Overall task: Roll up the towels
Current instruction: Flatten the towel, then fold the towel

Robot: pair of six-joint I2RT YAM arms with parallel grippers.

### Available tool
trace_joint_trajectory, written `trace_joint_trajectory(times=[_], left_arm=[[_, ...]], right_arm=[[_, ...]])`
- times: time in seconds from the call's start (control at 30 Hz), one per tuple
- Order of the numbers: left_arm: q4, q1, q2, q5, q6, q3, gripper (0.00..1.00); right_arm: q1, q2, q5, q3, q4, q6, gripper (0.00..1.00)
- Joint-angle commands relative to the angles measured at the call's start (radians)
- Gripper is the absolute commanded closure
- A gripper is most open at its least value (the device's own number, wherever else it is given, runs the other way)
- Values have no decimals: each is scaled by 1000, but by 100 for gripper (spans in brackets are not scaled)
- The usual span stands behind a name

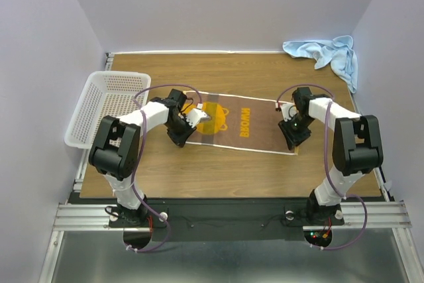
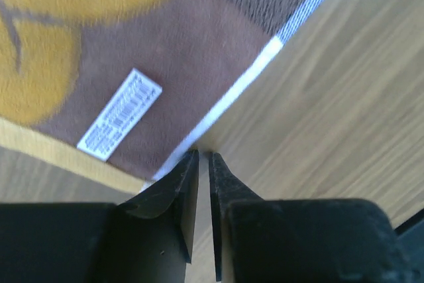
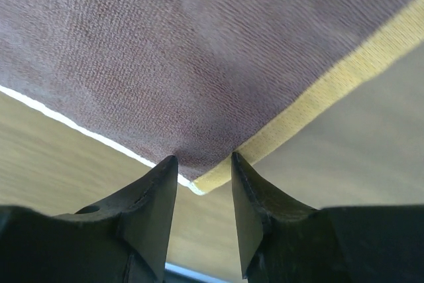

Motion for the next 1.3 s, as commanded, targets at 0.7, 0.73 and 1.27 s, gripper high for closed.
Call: trace_joint_trajectory(times=[0.7,0.73,1.27], left_arm=[[49,-8,73,-22,-41,258,71],[55,-9,91,-31,-38,251,71],[-94,-17,-39,9,85,39,77]], right_arm=[[-26,45,-112,209,-55,60,50],[-27,67,-111,206,-31,67,49],[-27,108,-54,114,5,-59,49]])
